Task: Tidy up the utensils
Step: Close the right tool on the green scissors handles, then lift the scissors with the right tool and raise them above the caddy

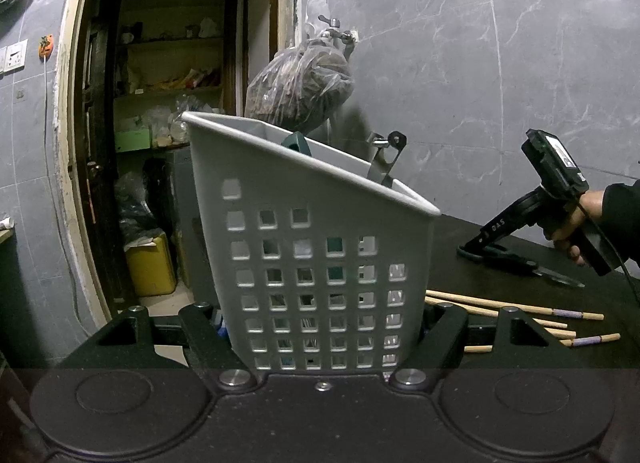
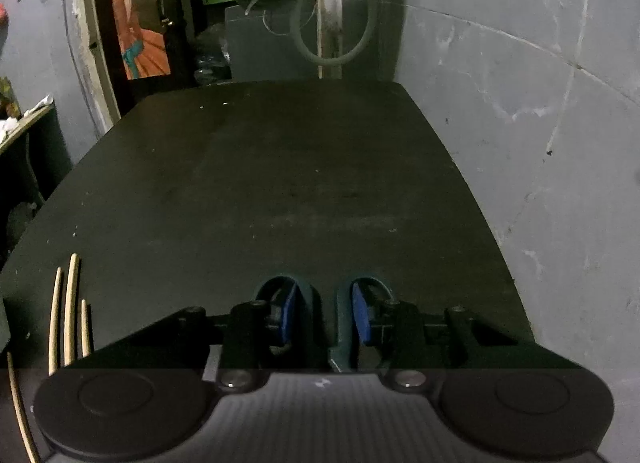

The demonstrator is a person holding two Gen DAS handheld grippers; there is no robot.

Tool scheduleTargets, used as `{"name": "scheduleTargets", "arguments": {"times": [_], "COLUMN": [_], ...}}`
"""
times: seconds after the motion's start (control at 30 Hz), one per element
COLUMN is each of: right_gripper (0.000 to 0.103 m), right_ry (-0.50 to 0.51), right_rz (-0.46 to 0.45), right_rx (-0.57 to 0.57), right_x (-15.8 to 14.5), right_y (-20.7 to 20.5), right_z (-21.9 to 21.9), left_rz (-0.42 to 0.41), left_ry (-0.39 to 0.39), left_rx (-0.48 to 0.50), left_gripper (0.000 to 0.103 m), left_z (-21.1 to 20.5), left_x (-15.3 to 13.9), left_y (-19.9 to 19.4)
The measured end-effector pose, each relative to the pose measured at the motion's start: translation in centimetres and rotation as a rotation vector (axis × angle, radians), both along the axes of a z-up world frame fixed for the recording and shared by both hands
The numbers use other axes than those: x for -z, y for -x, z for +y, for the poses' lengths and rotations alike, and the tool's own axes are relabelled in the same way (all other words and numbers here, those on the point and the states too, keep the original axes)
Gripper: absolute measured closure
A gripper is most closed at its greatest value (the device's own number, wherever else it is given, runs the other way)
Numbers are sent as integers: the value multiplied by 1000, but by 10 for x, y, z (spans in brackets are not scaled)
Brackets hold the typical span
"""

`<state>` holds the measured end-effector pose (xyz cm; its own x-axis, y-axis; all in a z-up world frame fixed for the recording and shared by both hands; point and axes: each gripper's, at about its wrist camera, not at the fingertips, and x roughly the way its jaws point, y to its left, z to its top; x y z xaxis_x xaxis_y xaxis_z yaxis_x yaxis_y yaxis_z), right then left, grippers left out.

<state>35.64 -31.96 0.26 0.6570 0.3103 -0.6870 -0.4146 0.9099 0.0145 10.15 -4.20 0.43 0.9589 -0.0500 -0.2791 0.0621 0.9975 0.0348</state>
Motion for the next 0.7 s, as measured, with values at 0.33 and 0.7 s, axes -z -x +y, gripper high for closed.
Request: {"name": "scheduleTargets", "arguments": {"times": [0.33,0.7], "right_gripper": [61,70], "right_ry": [19,11], "right_rz": [54,38], "right_rx": [17,34], "right_x": [-4,-2], "right_y": [1,4], "right_z": [4,2], "left_rz": [1,8], "left_ry": [4,7], "left_rx": [2,2], "left_gripper": [26,26], "left_z": [1,2], "left_x": [1,0], "left_y": [0,-5]}}
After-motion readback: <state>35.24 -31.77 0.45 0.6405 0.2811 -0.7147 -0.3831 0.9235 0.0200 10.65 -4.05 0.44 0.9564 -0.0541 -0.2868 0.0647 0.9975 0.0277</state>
